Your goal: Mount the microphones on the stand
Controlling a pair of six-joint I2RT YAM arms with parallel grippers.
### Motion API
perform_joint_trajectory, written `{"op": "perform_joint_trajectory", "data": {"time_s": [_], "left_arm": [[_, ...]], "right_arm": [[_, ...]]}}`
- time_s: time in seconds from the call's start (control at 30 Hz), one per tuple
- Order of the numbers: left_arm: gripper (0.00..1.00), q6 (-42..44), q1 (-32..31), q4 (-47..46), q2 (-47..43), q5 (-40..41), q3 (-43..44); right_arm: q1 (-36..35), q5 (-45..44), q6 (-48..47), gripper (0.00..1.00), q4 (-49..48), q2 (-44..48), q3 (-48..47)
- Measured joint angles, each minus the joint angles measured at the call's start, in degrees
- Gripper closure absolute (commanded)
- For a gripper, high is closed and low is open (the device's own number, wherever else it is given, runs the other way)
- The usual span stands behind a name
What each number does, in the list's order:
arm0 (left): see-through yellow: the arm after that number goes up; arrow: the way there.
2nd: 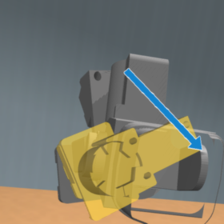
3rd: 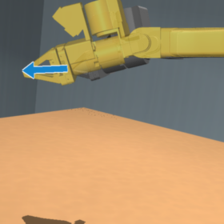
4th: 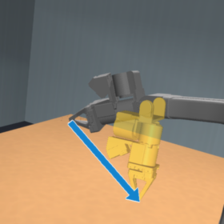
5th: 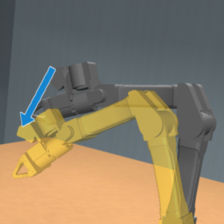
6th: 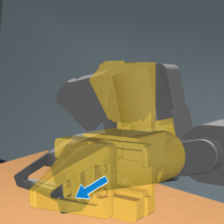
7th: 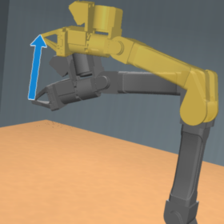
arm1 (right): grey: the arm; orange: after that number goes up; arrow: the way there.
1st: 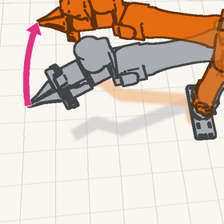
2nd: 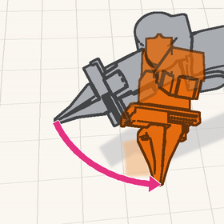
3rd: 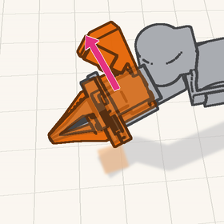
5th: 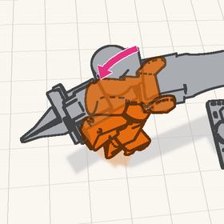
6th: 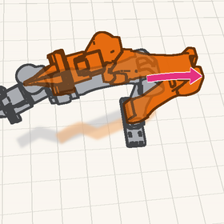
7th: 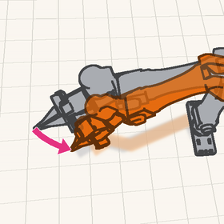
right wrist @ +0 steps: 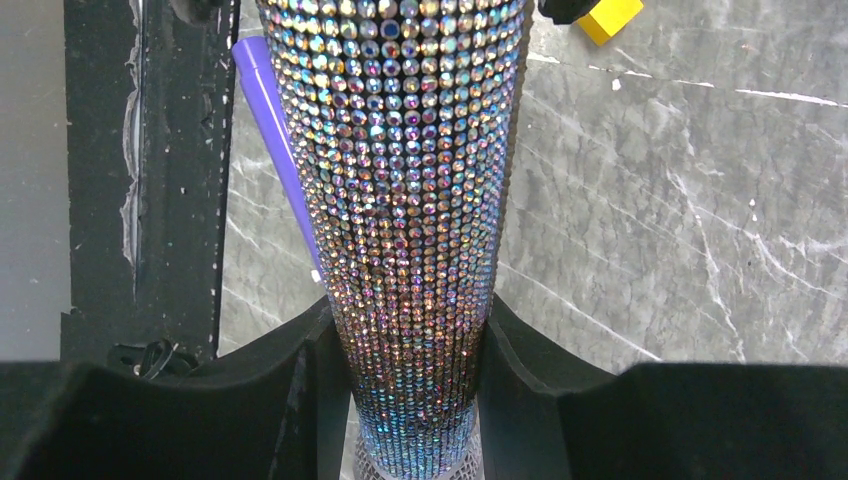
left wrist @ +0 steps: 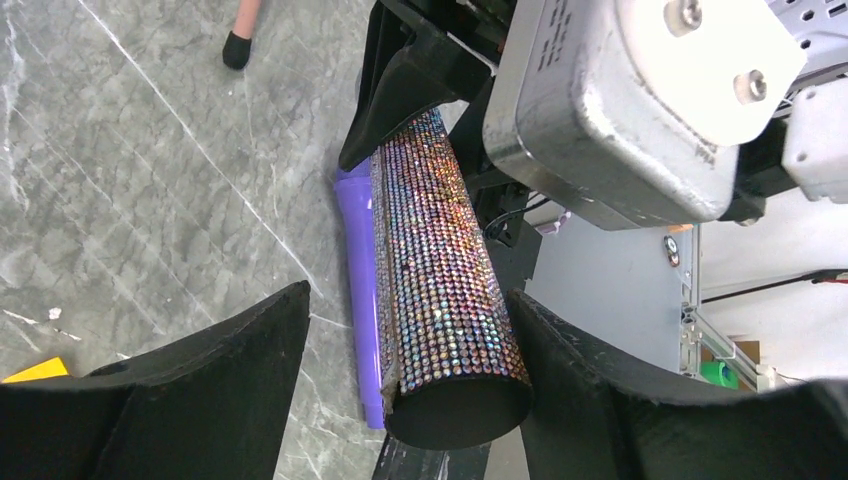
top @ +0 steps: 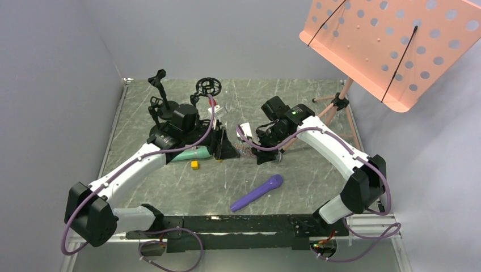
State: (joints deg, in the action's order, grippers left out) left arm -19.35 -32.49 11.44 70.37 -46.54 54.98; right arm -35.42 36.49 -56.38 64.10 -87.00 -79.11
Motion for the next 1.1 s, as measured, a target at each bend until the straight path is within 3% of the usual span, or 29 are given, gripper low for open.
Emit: {"op": "perform_joint_trajectory", "data": {"time_s": [0.17, 0.3, 0.37, 0.47, 0.5, 0.6, 0.73, 0.83, 0.97, 1.1], "left_arm": [[0.36, -0.5, -0.6, -0.9, 0.0, 0.3, -0.1], [0.51, -0.5, -1.1, -0.9, 0.0, 0.3, -0.1], [0.66, -0.5, -1.3, -0.8, 0.0, 0.3, -0.1], [0.98, 0.0, -1.4, -0.2, 0.2, 0.6, -0.1], [1.0, -0.1, -1.4, -0.2, 0.4, 0.6, -0.1], [1.0, 0.0, -1.4, 0.0, 0.9, 0.2, -0.1], [1.0, -0.5, -1.4, -0.2, 1.3, -0.3, -0.3], [1.0, -2.1, -1.0, -2.2, 0.3, -0.5, -2.1], [1.0, -6.9, 1.2, -5.3, -4.1, -0.4, -8.5], [1.0, -12.2, 4.0, -7.8, -9.4, 1.6, -13.2]], "right_arm": [[0.0, 0.0, 0.0, 0.92, 0.2, -0.1, 0.0], [0.0, -0.2, 0.4, 0.92, 0.2, -0.5, 0.0], [0.0, -0.3, 0.5, 0.92, 0.3, -0.7, 0.0], [0.1, -0.5, 1.7, 0.92, 0.6, -1.0, 0.0], [0.1, -0.5, 1.8, 0.91, 0.7, -1.1, 0.0], [0.1, -0.5, 2.0, 0.85, 1.2, -1.5, 0.0], [0.1, -0.4, 2.8, 0.42, 1.9, -2.0, -0.3], [0.8, 0.7, 3.7, 0.23, 2.8, -2.4, -1.5], [2.8, 4.0, 5.0, 0.12, 3.0, -2.7, -5.2], [7.1, 9.0, 6.6, 0.11, 4.0, -3.2, -10.8]]}}
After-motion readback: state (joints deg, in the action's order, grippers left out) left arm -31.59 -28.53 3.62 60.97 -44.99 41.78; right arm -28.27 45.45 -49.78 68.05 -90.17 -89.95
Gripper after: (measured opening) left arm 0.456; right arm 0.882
